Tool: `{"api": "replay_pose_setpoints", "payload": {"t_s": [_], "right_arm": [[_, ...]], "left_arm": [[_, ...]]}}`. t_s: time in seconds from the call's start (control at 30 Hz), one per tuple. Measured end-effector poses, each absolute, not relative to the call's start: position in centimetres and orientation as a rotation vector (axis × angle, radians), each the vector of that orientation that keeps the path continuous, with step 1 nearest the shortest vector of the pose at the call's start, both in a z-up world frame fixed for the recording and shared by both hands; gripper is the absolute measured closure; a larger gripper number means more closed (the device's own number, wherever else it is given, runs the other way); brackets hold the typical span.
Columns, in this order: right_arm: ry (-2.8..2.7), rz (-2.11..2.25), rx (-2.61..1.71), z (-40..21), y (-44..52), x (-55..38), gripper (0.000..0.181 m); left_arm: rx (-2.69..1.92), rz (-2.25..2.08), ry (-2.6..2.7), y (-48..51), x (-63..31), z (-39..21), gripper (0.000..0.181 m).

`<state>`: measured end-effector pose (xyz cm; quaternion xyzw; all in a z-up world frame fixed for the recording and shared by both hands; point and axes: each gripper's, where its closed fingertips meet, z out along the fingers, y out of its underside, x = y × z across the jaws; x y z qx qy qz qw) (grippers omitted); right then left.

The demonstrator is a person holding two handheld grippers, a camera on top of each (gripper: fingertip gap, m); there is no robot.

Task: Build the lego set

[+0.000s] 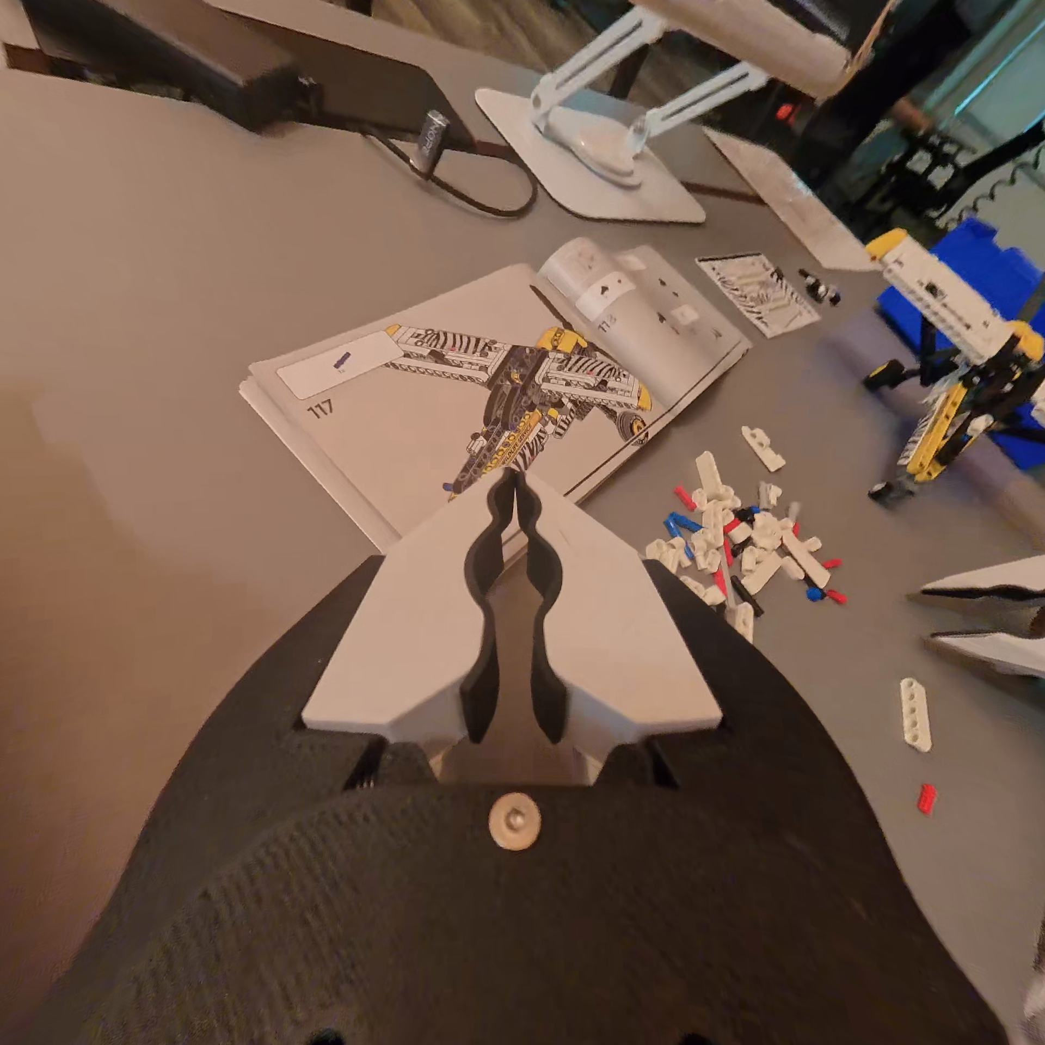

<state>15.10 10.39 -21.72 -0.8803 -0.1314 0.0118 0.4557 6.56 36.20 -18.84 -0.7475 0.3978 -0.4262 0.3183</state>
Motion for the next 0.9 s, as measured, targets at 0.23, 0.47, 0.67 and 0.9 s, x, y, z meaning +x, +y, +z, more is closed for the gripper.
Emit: {"api": "replay_pose_setpoints", "payload": {"t_s": [0.23, 0.47, 0.67, 0.9], "right_arm": [[-0.306, 0.028, -2.131, -21.0, 11.6, 13.7, 0.159], [-0.392, 0.041, -2.102, -20.1, 15.2, 12.2, 0.159], [-0.442, -0.041, -2.068, -18.6, 20.6, 12.9, 0.161], [-0.419, 0.202, -2.283, -21.0, 25.6, 12.7, 0.166]], "left_arm": [[-1.893, -1.088, 1.133, 35.1, 7.1, -18.2, 0.181], [-1.86, -1.092, 1.186, 34.1, 7.4, -17.8, 0.18], [-1.847, -0.983, 1.284, 33.3, 7.6, -18.6, 0.18], [-1.84, -0.863, 1.325, 33.7, 7.4, -19.2, 0.18]]}}
